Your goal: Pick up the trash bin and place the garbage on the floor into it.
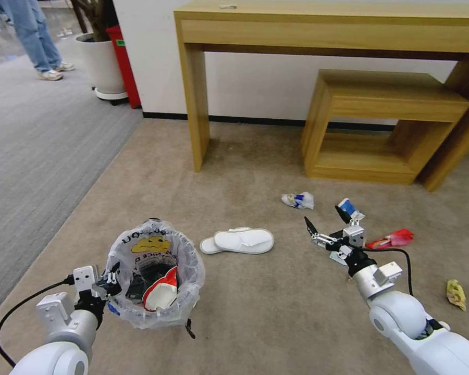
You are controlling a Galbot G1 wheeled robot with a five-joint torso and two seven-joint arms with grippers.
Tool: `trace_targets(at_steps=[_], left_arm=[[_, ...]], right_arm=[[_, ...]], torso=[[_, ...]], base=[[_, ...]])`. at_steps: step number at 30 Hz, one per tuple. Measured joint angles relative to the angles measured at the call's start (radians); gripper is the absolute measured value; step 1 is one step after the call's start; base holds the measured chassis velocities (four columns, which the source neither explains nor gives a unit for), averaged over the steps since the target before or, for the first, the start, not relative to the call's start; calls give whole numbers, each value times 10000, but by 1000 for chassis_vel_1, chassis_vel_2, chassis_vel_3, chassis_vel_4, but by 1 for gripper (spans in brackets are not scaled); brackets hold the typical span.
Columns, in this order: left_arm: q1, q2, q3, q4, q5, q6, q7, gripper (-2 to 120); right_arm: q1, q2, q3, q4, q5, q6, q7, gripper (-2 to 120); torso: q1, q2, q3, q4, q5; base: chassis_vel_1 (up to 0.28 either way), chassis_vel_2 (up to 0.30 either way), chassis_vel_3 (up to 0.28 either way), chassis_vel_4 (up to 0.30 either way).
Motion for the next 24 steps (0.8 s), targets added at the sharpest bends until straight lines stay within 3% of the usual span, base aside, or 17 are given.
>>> trace_targets(at_steps=[24], left_arm=[[-22, 4, -17, -47, -2, 57, -198, 3]], right_arm=[[-61, 75, 191, -107, -257, 53, -57, 100]], torso=[[1, 0, 0, -3, 0]], base=[[0, 0, 0, 0]])
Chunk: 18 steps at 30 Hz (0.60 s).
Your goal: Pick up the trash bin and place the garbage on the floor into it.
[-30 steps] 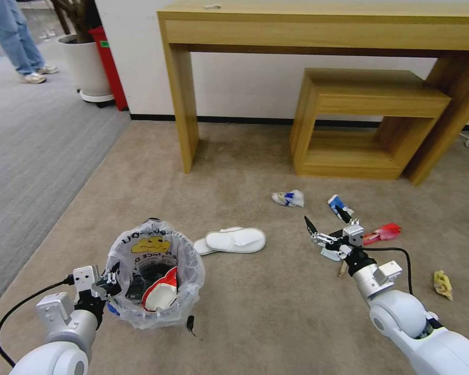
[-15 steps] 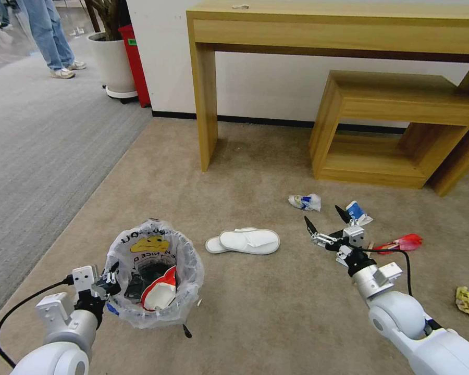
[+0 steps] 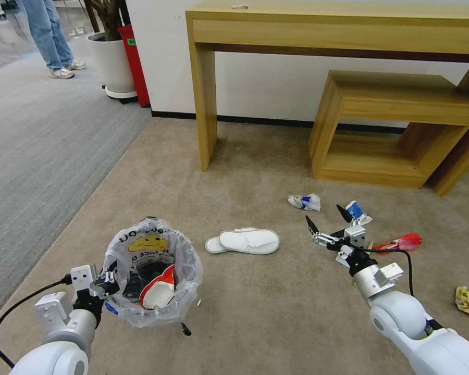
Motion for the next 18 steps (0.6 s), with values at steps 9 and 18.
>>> trace_targets(at_steps=[9, 18], left_arm=[[-11, -16, -1, 7, 46, 5, -11, 3], [-30, -13, -3, 36, 64, -21, 10, 3]], right_arm=[[-41, -8, 81, -50, -67, -1, -110, 100], [-19, -3, 63, -70, -109, 4, -110, 100]], torso=[[0, 1, 0, 0, 0], [0, 0, 0, 0, -1]], base=[[0, 0, 0, 0], [-99, 107, 96, -97]])
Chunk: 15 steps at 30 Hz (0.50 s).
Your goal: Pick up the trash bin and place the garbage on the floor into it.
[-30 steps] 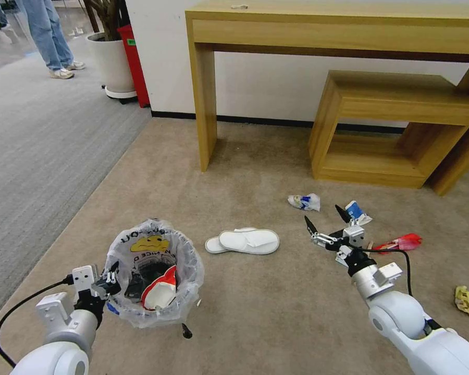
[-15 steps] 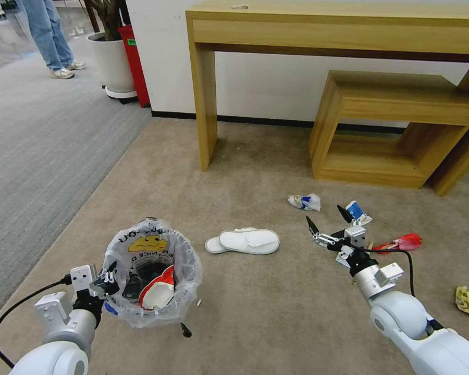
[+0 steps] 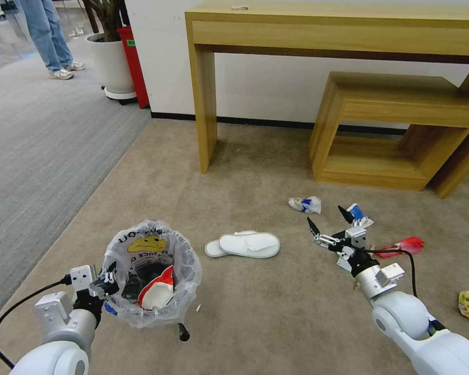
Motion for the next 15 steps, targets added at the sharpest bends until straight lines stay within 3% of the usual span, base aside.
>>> trace_targets(at_steps=[8, 15], left_arm=[[-20, 1, 7, 35, 5, -46, 2, 3], [-40, 0, 20, 52, 11, -66, 4, 3]], right_arm=[[29, 25, -64, -34, -16, 33, 0, 100], [50, 28, -103, -66, -55, 127, -37, 100]], torso=[[0, 0, 1, 2, 3], [0, 0, 0, -1, 1]], base=[[-123, 135, 139, -132], [-57, 36, 38, -55]])
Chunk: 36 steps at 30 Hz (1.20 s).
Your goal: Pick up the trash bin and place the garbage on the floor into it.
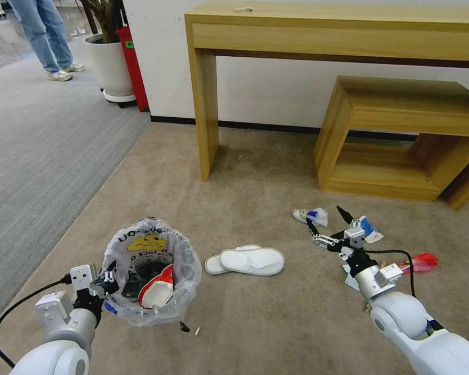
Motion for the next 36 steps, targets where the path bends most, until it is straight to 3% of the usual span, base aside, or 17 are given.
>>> trace_targets(at_steps=[36], left_arm=[[-46, -16, 39, 182, 105, -77, 1, 3]], right_arm=[[256, -108, -217, -287, -283, 327, -503, 100]], torso=[[0, 0, 0, 2, 0]], base=[[-11, 10, 9, -10]])
